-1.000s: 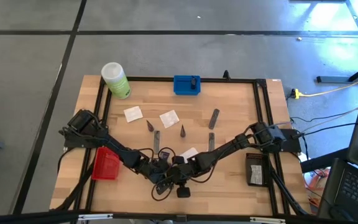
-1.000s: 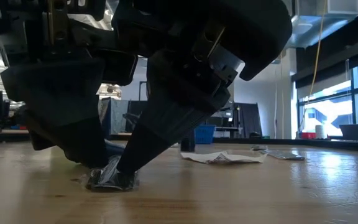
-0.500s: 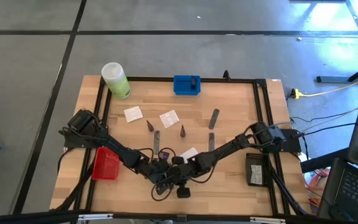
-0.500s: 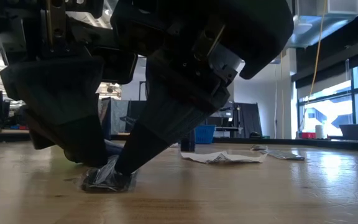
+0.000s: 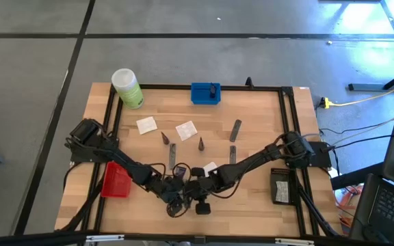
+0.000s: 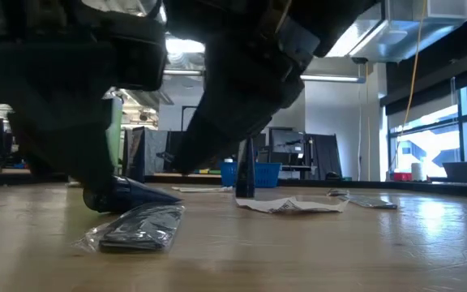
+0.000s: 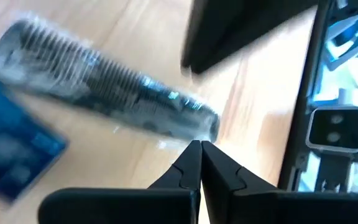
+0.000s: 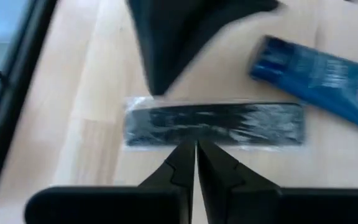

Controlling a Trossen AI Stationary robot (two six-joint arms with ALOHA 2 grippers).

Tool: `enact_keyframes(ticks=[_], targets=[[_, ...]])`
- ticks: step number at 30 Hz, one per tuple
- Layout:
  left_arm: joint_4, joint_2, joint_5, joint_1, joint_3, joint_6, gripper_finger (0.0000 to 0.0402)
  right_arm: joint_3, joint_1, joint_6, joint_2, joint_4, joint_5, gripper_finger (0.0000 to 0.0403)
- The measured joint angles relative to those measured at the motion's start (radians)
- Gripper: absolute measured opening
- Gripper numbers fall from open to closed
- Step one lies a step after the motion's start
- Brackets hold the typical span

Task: Pick & Place Travel size toiletries
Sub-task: Put the black hair comb into the red basket

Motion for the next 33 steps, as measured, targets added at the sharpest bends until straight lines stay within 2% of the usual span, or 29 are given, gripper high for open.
enact_keyframes(ticks=[5,9,13,19,23,33], targets=[[-0.027,0.000,-0.004,-0.022,0.001,-0.056,0.0004,0.000,0.004,-0.004,-0.005,-0.045,0.014,0.0016],[-0.065,0.001,-0.045,-0.038,0.000,-0.103,0.0020,0.000,0.008,0.005,0.006,-0.093,0.012,0.0004],[-0.094,0.015,-0.086,-0.050,-0.001,-0.136,0.0051,0.000,0.017,0.008,0.034,-0.074,0.014,0.0004],[-0.050,0.038,-0.086,-0.052,0.003,-0.175,0.0111,0.003,0.018,0.020,0.062,-0.046,-0.014,0.0002],[-0.048,0.040,-0.095,-0.051,0.003,-0.188,0.0137,0.002,0.023,0.018,0.067,-0.005,-0.016,0.0002],[-0.027,0.043,-0.076,-0.035,0.001,-0.153,0.0145,0.000,0.024,0.000,0.073,0.090,-0.046,0.0001]])
